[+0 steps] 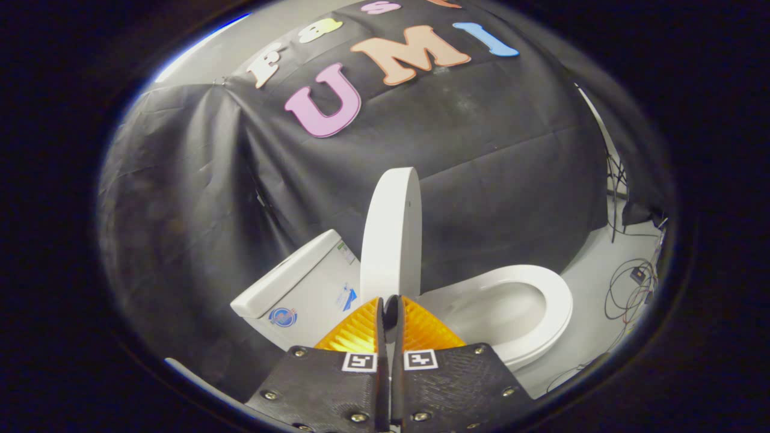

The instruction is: Open the toilet lid.

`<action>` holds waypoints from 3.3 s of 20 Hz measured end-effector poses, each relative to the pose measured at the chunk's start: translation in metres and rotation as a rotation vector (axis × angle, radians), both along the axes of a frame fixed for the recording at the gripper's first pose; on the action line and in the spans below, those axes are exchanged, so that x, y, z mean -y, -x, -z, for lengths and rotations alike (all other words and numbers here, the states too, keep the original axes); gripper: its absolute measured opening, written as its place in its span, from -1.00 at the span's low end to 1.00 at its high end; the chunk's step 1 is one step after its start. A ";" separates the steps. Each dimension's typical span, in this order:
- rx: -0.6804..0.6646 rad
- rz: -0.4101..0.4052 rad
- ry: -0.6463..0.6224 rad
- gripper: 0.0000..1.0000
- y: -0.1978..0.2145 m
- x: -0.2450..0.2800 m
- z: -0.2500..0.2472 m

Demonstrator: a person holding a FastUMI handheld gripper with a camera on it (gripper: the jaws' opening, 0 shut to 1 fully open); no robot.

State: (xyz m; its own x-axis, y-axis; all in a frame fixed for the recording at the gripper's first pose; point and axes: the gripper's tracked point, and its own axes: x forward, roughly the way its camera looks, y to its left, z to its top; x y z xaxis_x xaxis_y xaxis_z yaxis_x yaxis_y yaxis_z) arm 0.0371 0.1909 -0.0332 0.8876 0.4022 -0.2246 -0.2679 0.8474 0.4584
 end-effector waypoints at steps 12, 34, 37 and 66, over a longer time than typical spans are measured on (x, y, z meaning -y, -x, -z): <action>0.093 -0.068 0.046 -0.95 0.006 -0.065 -0.023; 0.169 -0.208 0.151 -0.92 0.013 -0.175 -0.031; 0.170 -0.206 0.155 -0.93 0.012 -0.184 -0.027; 0.239 0.074 0.411 0.99 0.003 0.038 -0.050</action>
State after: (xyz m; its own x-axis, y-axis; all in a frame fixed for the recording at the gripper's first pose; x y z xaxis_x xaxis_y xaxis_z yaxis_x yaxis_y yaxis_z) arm 0.0337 0.1525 0.0173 0.9566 0.2565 -0.1381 -0.2571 0.9663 0.0141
